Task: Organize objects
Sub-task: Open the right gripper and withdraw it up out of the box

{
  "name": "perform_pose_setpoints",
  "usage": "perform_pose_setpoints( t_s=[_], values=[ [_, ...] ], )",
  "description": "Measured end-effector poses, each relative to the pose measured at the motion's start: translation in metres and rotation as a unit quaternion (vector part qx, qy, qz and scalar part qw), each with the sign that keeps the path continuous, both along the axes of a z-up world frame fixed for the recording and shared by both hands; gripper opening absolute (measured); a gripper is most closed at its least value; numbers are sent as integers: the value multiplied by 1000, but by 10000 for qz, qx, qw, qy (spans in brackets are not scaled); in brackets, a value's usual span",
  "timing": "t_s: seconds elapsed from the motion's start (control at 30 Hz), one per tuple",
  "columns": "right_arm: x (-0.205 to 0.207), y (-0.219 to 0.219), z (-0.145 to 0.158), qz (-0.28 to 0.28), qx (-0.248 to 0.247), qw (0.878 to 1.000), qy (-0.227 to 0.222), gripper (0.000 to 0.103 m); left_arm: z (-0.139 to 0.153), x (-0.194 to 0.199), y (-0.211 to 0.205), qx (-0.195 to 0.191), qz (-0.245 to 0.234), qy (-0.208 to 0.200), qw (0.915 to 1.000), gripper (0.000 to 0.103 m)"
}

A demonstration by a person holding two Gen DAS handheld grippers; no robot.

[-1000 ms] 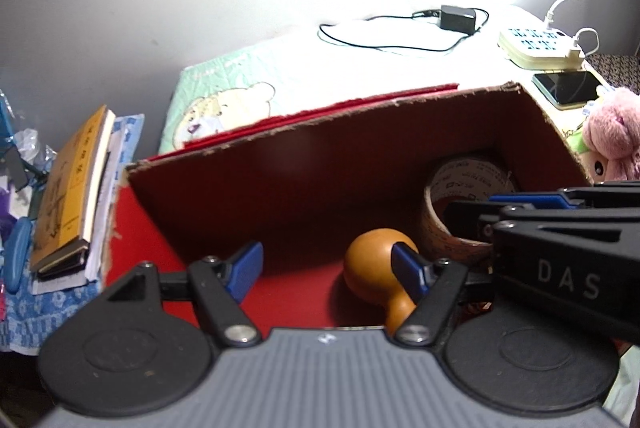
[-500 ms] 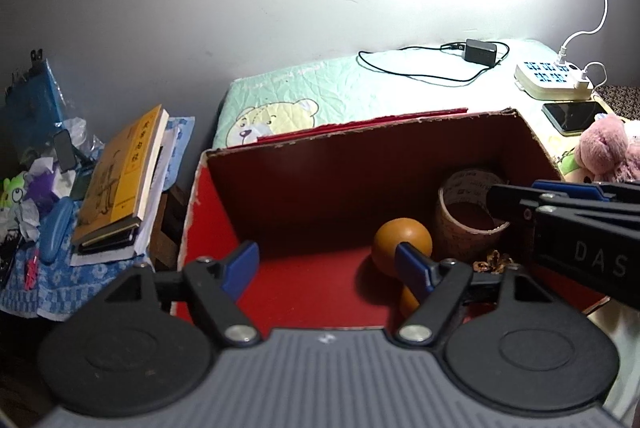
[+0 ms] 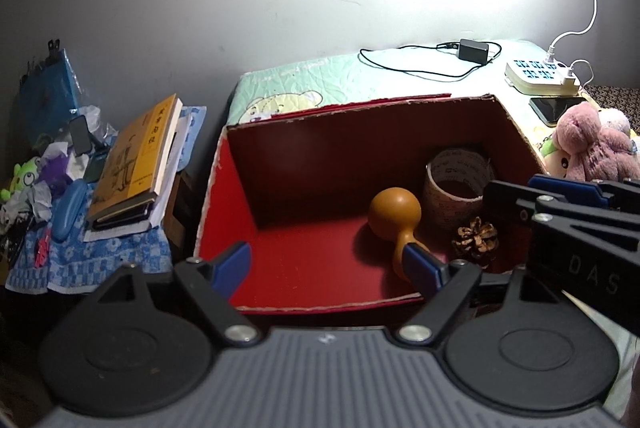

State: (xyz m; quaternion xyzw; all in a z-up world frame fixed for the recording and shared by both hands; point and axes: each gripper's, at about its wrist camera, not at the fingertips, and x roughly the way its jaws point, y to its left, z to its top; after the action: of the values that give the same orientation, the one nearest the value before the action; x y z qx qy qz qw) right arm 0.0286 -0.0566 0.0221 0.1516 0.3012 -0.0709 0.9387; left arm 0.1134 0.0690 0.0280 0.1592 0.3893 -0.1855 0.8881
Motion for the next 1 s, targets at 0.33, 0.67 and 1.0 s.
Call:
perform_pose_setpoints(
  t_s=[0.33,0.67,1.0],
  values=[
    [-19,9,-3,100,76,9999,-9,37,-6,-21,5,75,-7,160,9998,84],
    [-29,14,-15,168,296,9993,178,39,-21,-32,7,199,-28,340,9992,84],
    [-30,17,-32,215,526,9971,516,39,-42,-35,7,343,-30,608,9976,84]
  ],
)
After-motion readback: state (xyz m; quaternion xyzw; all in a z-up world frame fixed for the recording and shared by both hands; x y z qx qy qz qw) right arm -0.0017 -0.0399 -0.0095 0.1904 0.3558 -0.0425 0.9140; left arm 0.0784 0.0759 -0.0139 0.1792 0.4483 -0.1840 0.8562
